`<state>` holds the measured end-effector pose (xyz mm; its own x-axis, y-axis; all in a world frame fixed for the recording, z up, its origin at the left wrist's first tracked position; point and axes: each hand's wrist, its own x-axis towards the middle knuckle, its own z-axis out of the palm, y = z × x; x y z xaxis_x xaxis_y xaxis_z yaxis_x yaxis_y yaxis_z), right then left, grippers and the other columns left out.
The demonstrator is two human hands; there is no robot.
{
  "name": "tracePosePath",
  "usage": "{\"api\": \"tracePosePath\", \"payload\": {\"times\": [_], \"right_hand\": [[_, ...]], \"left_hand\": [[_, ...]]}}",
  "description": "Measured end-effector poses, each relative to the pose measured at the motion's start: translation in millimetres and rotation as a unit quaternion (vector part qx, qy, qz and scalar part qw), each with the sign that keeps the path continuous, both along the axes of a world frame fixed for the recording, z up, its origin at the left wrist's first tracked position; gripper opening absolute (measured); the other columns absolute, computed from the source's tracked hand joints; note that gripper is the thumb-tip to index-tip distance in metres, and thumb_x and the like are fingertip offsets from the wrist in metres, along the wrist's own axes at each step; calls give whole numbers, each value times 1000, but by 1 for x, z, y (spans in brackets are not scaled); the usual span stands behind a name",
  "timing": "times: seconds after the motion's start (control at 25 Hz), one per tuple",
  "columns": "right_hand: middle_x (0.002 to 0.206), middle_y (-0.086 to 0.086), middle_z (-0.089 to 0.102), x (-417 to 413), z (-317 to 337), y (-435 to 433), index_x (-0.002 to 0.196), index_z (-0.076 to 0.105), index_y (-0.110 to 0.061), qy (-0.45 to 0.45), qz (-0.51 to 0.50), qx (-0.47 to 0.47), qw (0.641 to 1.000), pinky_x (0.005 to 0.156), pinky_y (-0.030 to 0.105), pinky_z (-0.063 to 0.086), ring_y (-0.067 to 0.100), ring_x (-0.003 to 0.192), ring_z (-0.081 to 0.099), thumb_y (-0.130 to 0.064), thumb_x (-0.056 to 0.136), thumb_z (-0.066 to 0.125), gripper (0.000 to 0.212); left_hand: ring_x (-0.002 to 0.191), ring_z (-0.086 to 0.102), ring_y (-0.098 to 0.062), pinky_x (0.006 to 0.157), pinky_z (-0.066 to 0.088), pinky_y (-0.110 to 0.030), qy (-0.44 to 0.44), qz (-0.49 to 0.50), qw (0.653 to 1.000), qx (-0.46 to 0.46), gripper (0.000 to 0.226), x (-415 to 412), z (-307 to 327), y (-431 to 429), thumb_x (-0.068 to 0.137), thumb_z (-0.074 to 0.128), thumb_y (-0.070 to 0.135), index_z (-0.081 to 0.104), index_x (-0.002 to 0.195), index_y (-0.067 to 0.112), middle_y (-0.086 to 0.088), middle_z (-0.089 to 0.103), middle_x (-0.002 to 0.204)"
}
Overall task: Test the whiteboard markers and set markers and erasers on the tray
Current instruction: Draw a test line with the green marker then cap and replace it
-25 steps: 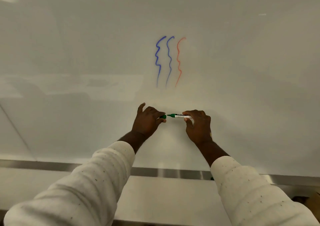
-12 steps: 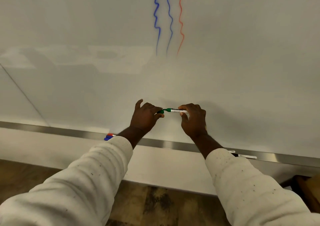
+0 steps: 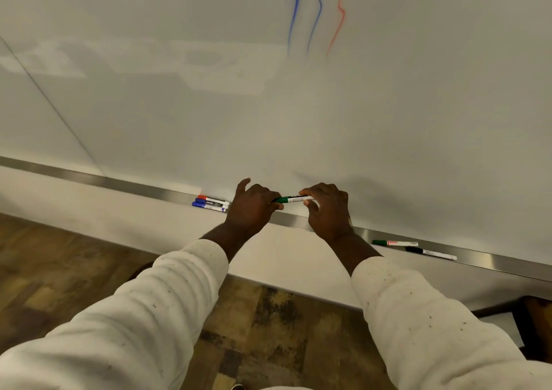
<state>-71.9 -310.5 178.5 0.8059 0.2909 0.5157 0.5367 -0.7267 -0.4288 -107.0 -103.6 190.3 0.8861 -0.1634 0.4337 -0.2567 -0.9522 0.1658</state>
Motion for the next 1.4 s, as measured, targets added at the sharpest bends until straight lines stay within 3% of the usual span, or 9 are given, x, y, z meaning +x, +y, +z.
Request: {"api": "tracePosePath", "payload": {"times": [0.2,0.56,0.92,1.08,1.24,1.4], "right_hand": [[91,-10,67,-7,-16,22,99,71,-28,39,31,-5,999,77,32,30,18,90,57,-17,80,73,22],[90,-8,67,-11,-34,107,98,71,-24,78,59,-38,994,75,34,33,20,89,55,-15,82,72,18],[103,-5,63,-2,-77,257,106,69,-22,79,59,-78,992,81,32,32,20,99,55,-24,86,67,20],[105,-2,60,3,-100,332,108,71,-21,97,60,-91,989,87,35,35,22,103,55,-25,86,68,23],[106,-2,62,-2,-118,394,114,70,-19,155,80,-82,981,87,25,25,19,104,55,-26,89,68,26],[110,-4,60,-2,-145,447,117,67,-23,209,131,-109,963,89,29,36,16,104,54,-26,92,65,25]], "left_hand": [[88,64,-20,107,30,-44,27,15,999,20,14,-17,-13,21,92,62,30,72,98,23,3,69,85],[80,63,-21,104,34,-41,51,31,998,9,11,-28,-33,96,88,68,31,74,93,23,2,67,76],[104,59,-15,113,21,-38,140,63,988,-23,23,-17,-69,253,93,57,43,70,108,30,6,70,102],[104,58,-15,114,20,-38,188,71,979,-33,27,-14,-94,331,94,55,46,69,110,30,6,69,100],[104,57,-16,113,20,-38,219,81,971,-45,27,-25,-115,393,95,52,46,68,111,31,5,69,100],[99,61,-21,107,29,-41,235,108,965,-51,28,-46,-146,450,95,53,45,70,111,29,3,71,102]]}}
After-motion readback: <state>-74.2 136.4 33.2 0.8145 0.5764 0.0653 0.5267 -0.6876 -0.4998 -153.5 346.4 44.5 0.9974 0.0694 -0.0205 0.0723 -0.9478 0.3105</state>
